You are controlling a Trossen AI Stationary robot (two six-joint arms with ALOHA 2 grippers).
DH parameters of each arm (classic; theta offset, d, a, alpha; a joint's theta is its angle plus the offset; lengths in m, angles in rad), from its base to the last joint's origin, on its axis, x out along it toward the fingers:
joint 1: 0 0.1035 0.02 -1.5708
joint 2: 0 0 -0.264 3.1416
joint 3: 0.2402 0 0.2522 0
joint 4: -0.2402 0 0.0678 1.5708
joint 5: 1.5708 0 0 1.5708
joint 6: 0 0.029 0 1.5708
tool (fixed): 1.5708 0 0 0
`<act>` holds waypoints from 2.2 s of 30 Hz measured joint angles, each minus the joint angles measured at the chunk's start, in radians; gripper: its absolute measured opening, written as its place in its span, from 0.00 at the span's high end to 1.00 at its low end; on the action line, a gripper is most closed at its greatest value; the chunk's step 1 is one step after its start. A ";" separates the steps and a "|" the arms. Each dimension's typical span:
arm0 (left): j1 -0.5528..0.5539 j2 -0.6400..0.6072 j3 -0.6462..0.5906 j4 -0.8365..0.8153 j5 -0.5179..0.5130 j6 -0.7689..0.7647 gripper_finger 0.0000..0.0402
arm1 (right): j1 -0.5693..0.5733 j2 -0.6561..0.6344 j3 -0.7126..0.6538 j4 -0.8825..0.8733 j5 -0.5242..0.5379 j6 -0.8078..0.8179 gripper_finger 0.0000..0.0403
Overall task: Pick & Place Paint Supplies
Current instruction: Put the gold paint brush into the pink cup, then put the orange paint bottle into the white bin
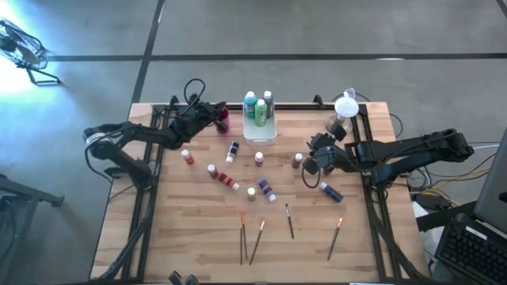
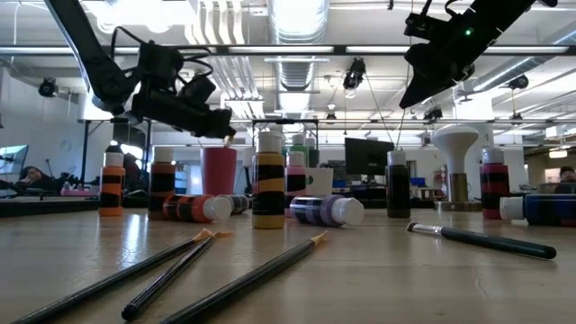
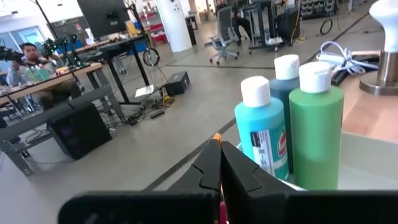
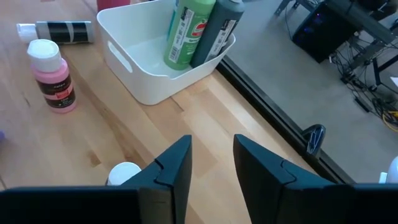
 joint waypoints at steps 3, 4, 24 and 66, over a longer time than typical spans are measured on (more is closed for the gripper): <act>0.000 0.000 0.000 -0.019 0.000 0.000 1.00 | 0.000 0.000 0.000 0.000 0.000 0.000 0.73; 0.000 0.000 0.000 -0.023 0.000 0.000 1.00 | 0.000 0.000 0.000 0.000 0.000 0.000 0.74; -0.004 -0.035 0.000 -0.089 0.004 -0.006 0.73 | 0.000 0.000 0.000 -0.001 0.000 -0.026 0.70; -0.862 -0.613 0.213 -1.259 -0.534 -0.477 0.68 | 0.001 0.000 0.001 0.047 -0.006 -0.061 0.66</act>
